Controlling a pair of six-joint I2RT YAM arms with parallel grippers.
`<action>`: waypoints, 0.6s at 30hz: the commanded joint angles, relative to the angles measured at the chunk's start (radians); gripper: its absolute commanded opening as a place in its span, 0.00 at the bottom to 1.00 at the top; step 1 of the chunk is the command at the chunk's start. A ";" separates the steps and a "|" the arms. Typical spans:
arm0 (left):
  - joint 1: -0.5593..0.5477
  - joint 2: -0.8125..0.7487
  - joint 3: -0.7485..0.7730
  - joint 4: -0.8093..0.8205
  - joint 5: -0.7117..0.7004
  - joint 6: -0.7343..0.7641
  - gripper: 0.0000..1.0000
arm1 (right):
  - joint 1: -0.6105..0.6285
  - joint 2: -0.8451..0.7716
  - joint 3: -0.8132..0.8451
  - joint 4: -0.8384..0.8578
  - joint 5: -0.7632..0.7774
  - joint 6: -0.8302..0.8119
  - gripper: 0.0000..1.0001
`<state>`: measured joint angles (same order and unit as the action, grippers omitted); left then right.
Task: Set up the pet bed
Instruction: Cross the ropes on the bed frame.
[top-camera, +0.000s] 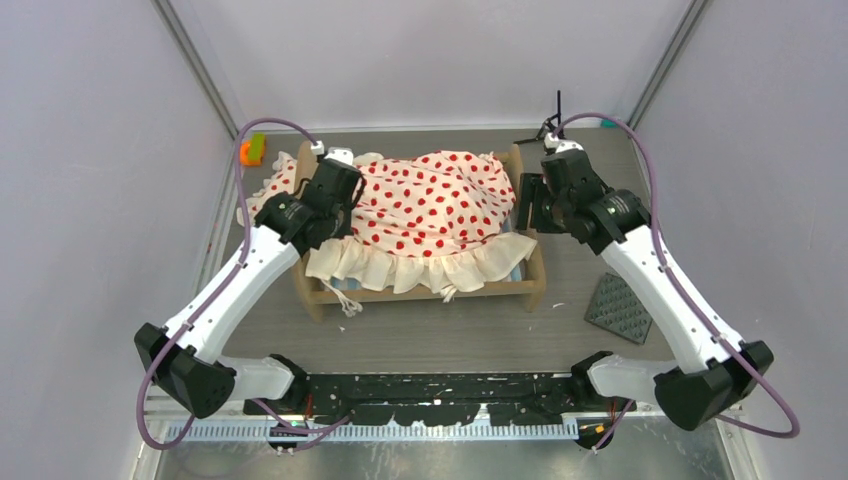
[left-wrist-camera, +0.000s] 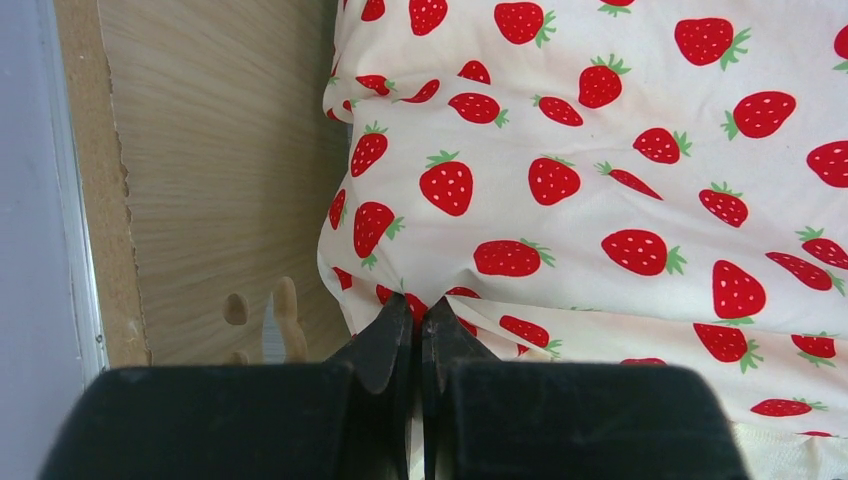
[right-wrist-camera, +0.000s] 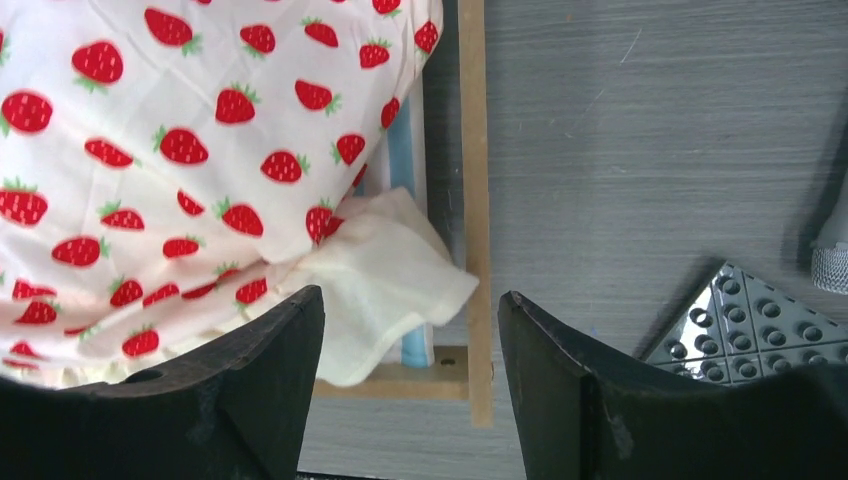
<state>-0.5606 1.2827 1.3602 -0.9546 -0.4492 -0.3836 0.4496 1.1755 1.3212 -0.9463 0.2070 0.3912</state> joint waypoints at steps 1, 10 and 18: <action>0.008 -0.033 -0.003 -0.001 -0.020 0.018 0.00 | -0.025 0.080 0.084 0.031 0.021 -0.032 0.69; 0.013 0.016 0.014 -0.007 -0.052 0.007 0.07 | -0.026 -0.033 -0.177 0.137 -0.387 -0.090 0.80; 0.014 -0.028 0.037 -0.025 -0.074 -0.041 0.57 | -0.027 -0.055 -0.303 0.225 -0.234 0.097 0.80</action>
<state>-0.5529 1.3003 1.3556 -0.9791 -0.4973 -0.4034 0.4244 1.1389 1.0405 -0.8116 -0.0868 0.3882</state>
